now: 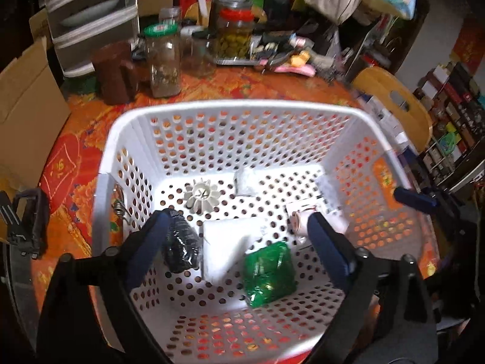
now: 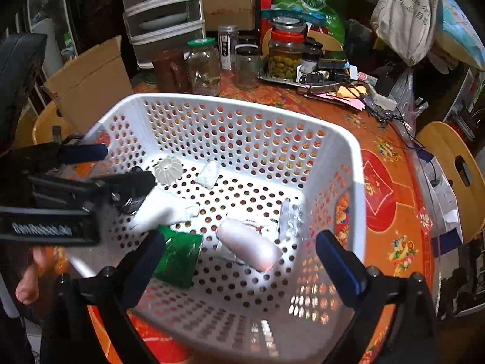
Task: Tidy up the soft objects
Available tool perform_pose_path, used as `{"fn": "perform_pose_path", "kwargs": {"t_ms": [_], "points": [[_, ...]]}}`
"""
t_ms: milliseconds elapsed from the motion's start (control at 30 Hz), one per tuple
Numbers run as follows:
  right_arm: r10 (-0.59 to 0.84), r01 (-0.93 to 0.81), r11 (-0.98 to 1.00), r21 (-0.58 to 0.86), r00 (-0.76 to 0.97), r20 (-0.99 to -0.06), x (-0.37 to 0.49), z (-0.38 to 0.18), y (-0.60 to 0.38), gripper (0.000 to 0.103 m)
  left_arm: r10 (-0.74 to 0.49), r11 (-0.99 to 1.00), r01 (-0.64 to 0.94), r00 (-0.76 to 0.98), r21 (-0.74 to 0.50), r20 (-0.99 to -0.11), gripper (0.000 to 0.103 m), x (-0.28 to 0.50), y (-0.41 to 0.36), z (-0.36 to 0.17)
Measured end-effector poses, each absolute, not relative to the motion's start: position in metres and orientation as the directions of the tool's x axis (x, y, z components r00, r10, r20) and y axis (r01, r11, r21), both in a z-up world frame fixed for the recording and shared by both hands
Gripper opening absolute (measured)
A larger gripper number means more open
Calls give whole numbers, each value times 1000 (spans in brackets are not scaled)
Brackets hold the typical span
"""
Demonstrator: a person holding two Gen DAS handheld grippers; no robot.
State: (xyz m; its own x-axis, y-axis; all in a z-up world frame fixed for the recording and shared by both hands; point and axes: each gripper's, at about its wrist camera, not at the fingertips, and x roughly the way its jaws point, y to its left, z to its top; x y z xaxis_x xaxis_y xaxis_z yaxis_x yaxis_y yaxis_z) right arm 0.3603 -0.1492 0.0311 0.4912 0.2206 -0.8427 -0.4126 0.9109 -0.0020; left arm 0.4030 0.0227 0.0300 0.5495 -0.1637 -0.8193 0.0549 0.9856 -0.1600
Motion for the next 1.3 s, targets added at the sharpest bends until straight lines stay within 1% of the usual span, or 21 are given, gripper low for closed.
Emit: {"fn": "perform_pose_path", "kwargs": {"t_ms": [67,167,233,300,400,467,600,700,867,1067,1200,1300], "points": [[228,-409,912,0,509,-830,349,37,-157,100,-161,986,57,590,-158,-791,103,388,26,42],[236,-379,925,17,539,-809,326,47,-171,100,-106,993,37,683,-110,-723,103,349,32,64],[262,-384,923,29,570,-778,308,53,-178,100,-85,995,27,720,-94,-689,103,323,36,71],[252,-373,928,7,614,-748,286,58,-181,100,-79,996,24,739,-92,-669,103,300,40,74],[195,-335,940,-65,685,-702,254,65,-181,100,-49,998,11,753,-62,-656,103,261,43,74],[183,-320,944,-84,717,-673,236,70,-181,100,-47,998,12,769,-60,-637,103,239,45,75],[216,-313,949,-40,735,-643,199,83,-187,100,-64,997,26,793,-72,-606,103,194,45,79],[221,-304,952,-37,764,-606,170,95,-191,100,-37,999,16,818,-43,-574,103,157,41,89],[229,-293,956,-26,798,-557,127,113,-198,100,-63,998,49,847,-42,-527,103,103,31,107],[240,-299,954,-37,829,-505,78,134,-208,100,-24,1000,19,859,-15,-511,103,48,17,126],[240,-287,957,-32,852,-466,38,144,-223,100,-20,1000,6,875,-29,-484,103,6,10,135],[233,-276,961,-28,857,-459,19,143,-229,100,-31,999,10,884,-47,-466,103,-16,5,137]]}}
